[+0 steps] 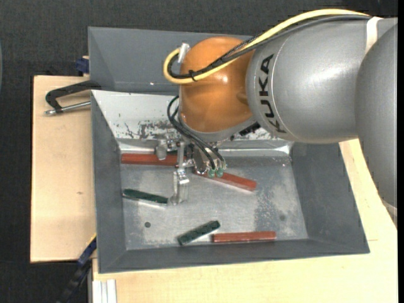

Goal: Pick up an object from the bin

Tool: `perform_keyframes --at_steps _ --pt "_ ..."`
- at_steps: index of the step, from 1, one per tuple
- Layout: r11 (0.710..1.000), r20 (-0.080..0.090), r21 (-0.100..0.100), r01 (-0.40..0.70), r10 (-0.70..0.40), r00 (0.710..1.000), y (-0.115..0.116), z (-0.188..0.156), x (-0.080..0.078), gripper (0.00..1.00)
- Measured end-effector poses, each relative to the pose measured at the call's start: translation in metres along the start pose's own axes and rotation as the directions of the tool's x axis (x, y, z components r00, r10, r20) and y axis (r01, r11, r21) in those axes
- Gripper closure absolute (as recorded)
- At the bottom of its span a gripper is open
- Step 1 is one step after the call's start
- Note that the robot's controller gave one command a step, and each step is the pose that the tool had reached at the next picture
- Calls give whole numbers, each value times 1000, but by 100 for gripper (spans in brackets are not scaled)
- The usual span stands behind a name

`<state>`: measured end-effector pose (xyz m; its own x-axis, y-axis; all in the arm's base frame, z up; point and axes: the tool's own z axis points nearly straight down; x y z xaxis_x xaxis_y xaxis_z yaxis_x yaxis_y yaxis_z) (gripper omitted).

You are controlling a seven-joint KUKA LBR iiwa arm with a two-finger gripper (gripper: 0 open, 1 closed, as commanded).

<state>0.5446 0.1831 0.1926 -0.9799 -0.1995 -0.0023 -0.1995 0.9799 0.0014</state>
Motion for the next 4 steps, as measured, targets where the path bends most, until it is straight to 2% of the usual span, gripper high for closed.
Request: perform_keyframes --at_steps 1,2,3,4 --pt "1000 0 0 -1 1 1000 0 0 0 100" --pt "1000 0 0 -1 1 1000 0 0 0 0" --pt "1000 0 0 -1 1 1000 0 0 0 0" --pt "998 6 -1 -58 58 998 -11 51 10 0"
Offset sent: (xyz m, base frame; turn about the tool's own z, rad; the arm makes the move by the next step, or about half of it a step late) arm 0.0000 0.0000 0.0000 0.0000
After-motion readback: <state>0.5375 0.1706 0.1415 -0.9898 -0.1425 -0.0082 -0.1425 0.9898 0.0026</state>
